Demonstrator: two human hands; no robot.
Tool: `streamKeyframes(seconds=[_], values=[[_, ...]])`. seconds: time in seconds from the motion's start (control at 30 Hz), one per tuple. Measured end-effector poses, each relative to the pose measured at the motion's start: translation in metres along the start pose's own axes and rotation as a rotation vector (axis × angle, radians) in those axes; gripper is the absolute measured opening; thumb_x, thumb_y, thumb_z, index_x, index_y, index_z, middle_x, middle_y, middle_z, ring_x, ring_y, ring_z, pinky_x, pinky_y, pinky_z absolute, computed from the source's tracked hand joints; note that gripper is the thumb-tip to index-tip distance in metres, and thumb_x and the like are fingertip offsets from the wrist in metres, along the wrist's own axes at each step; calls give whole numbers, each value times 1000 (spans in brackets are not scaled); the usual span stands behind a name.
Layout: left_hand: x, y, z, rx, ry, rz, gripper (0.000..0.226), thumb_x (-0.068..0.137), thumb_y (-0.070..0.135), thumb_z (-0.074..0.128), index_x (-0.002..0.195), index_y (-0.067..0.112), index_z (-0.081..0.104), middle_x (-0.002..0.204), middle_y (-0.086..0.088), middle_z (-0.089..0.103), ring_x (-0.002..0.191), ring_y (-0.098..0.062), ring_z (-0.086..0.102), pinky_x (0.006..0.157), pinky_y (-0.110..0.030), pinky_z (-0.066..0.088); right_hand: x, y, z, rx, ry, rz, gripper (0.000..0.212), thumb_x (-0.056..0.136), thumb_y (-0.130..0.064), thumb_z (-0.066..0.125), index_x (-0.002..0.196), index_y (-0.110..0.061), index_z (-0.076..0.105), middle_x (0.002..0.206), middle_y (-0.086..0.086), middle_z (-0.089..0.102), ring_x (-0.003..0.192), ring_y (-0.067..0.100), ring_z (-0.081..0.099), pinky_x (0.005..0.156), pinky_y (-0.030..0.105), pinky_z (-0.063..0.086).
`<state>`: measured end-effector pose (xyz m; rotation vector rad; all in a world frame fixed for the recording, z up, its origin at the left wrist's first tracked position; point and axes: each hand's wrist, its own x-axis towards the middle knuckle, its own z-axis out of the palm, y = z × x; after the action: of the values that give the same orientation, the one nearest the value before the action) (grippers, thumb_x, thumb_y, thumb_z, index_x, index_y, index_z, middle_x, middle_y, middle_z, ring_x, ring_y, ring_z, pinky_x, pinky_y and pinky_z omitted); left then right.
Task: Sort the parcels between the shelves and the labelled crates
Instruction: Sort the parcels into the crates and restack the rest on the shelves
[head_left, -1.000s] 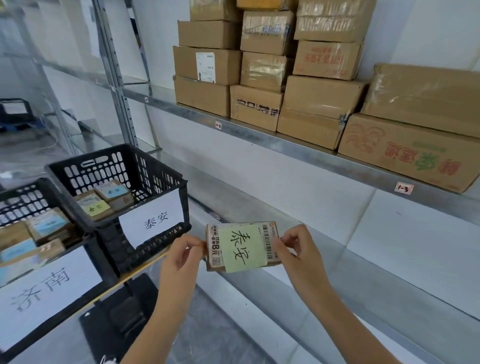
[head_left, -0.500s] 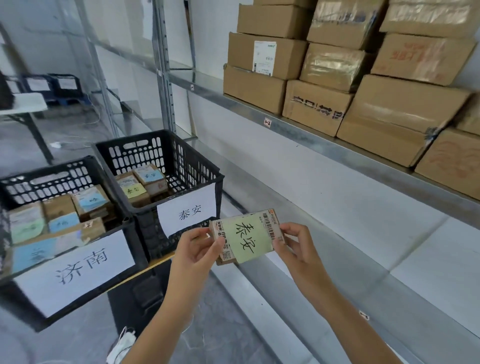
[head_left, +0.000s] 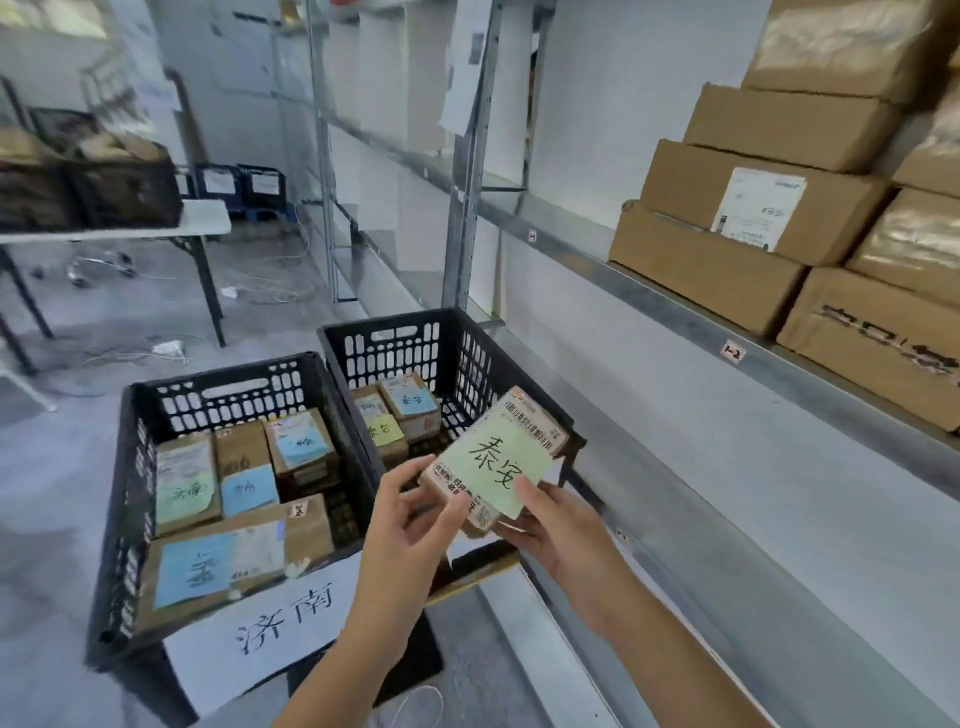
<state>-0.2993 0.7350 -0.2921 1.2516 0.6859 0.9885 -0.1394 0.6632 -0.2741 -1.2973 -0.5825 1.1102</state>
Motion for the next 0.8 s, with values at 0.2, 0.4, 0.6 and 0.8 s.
streamKeyframes(seconds=[0.2, 0.4, 0.6, 0.8], values=[[56, 0, -57, 193, -114, -45, 50, 77, 39, 77, 121, 35, 54, 109, 16, 70, 106, -5, 67, 86, -21, 56, 60, 0, 46, 29, 32, 8, 46, 87, -37, 67, 127, -15, 62, 116, 10, 74, 108, 27, 70, 84, 36, 59], [98, -8, -98, 454, -64, -43, 46, 94, 23, 66, 129, 44, 44, 132, 29, 49, 126, 10, 46, 108, -19, 37, 118, -12, 52, -28, 141, 71, 35, 91, -37, 66, 117, -14, 69, 109, 7, 76, 100, 22, 73, 88, 40, 58], [142, -16, -109, 787, -156, 20, 56, 100, 32, 54, 147, 42, 26, 151, 27, 32, 126, 16, 27, 102, -10, 24, 182, -18, 30, -77, 284, 93, 22, 93, -30, 68, 106, -13, 70, 94, 3, 79, 85, 14, 76, 63, 23, 59], [195, -22, -99, 904, -200, 90, 55, 101, 30, 52, 149, 36, 27, 147, 18, 43, 111, -4, 52, 78, 6, 35, 257, -16, 8, -89, 331, 101, 22, 89, -28, 72, 107, -14, 70, 91, 2, 79, 83, 14, 76, 68, 26, 56]])
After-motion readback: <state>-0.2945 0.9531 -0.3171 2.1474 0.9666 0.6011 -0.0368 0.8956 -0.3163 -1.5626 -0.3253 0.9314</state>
